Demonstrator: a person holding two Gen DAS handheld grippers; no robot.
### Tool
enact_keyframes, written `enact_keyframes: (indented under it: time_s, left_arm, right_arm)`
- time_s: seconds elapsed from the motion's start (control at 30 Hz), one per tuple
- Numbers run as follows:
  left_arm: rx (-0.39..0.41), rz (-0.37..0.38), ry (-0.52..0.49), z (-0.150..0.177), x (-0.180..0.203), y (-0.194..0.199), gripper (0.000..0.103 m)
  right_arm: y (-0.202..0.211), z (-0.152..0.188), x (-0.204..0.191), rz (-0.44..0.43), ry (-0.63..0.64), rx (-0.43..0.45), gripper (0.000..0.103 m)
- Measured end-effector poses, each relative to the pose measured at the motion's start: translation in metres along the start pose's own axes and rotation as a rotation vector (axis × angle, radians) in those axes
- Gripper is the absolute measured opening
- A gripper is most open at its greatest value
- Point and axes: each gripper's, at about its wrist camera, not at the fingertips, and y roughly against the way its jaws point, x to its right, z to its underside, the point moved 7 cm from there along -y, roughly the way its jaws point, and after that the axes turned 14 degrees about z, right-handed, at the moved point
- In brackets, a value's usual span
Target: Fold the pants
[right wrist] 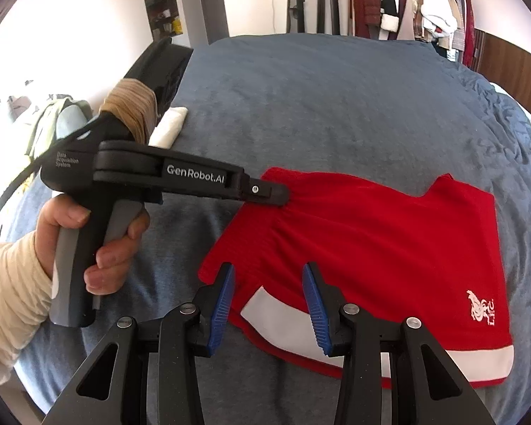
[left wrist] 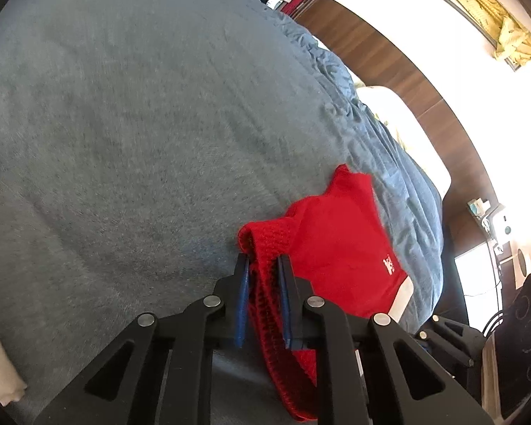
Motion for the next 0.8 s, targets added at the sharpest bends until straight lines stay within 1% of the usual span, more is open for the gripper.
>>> enact_keyframes:
  time_s: [0.17, 0.27, 0.33, 0.4, 0.57, 0.67, 0.73, 0.8]
  left_arm:
    - [-0.016, -0.058, 0.001, -0.005, 0.010, 0.000, 0.016]
    - [-0.039, -0.096, -0.049, -0.005, 0.015, -0.004, 0.016]
    - [-0.052, -0.112, -0.057, -0.003, 0.012, -0.005, 0.016]
    - [-0.060, -0.118, -0.061, 0.000, 0.011, -0.006, 0.016]
    - [-0.071, -0.120, -0.072, 0.007, 0.011, -0.003, 0.016]
    - [-0.079, -0.129, -0.094, 0.010, 0.013, -0.002, 0.016]
    - [-0.083, -0.133, -0.106, 0.013, 0.012, -0.002, 0.016]
    - [-0.085, -0.126, -0.095, 0.013, 0.011, -0.002, 0.016]
  right_arm:
    - [0.005, -0.001, 0.000, -0.017, 0.002, 0.018, 0.041]
    - [0.008, -0.002, 0.002, -0.024, 0.002, 0.034, 0.041]
    - [0.010, -0.002, -0.003, -0.025, 0.063, 0.050, 0.041]
    - [0.009, 0.003, -0.015, -0.023, 0.167, 0.060, 0.041]
    - [0.005, 0.021, -0.037, 0.014, 0.374, 0.091, 0.041]
    - [0.005, 0.029, -0.044, -0.003, 0.416, 0.087, 0.041]
    - [0.006, 0.032, -0.046, 0.016, 0.442, 0.104, 0.041]
    - [0.002, 0.035, -0.051, 0.032, 0.475, 0.115, 0.045]
